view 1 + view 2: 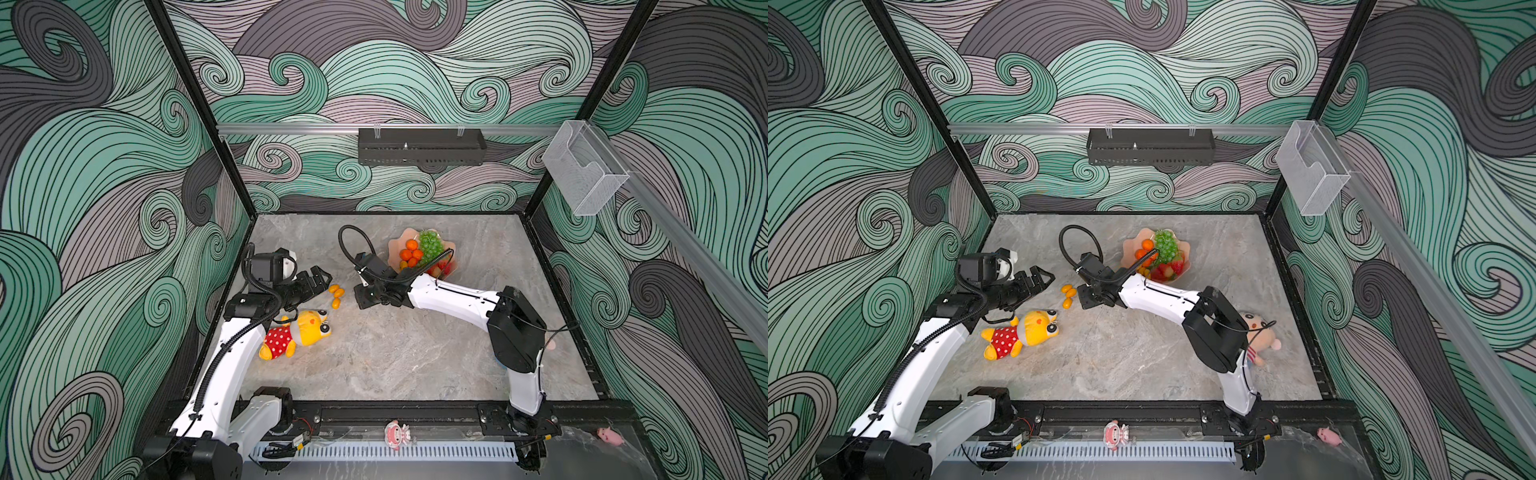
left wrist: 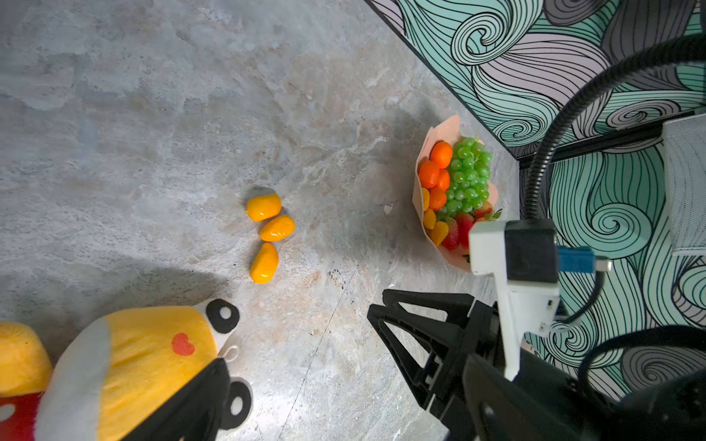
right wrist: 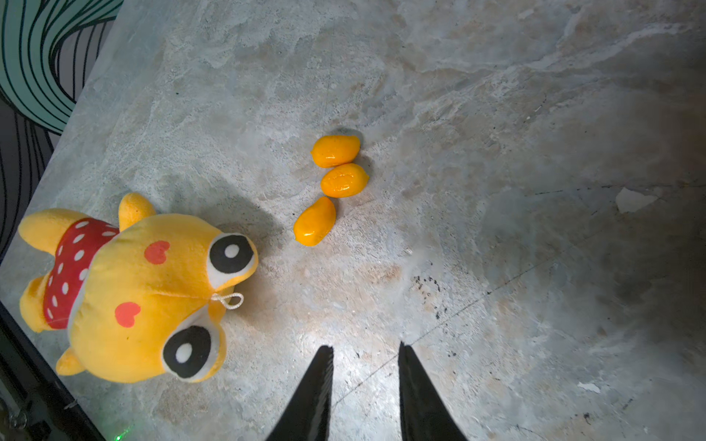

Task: Place and organize the fake fruits in the fruit bowl
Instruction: 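Move the open right gripper back to the yellow fruits by the plush toy, then lower the right gripper and close it on the nearest yellow fruit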

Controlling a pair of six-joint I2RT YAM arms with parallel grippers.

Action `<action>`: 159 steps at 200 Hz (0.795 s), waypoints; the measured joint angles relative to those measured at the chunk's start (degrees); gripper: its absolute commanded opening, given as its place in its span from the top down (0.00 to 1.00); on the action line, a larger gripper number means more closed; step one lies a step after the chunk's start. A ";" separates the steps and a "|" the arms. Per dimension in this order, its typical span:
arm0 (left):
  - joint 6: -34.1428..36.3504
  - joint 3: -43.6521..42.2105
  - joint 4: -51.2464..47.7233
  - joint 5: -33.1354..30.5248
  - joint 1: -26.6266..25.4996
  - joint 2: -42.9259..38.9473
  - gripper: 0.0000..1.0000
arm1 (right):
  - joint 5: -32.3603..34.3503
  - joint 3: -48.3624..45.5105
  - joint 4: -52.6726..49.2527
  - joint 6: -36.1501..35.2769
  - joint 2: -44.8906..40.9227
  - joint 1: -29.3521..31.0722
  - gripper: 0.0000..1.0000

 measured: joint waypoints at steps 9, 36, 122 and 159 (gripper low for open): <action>0.02 -0.20 -0.07 0.61 0.74 0.00 0.01 | 0.61 0.74 0.13 0.79 0.98 0.52 0.71; 0.46 -0.28 -0.22 2.10 2.80 0.00 0.01 | 2.01 2.51 0.15 2.47 3.23 1.88 0.72; 2.19 -0.28 -1.51 3.52 5.81 0.07 0.01 | 4.46 9.38 -0.83 5.55 11.04 2.89 0.72; 2.34 -0.28 -1.51 3.61 6.25 0.07 0.01 | 4.48 11.74 -1.99 5.75 13.66 2.95 0.72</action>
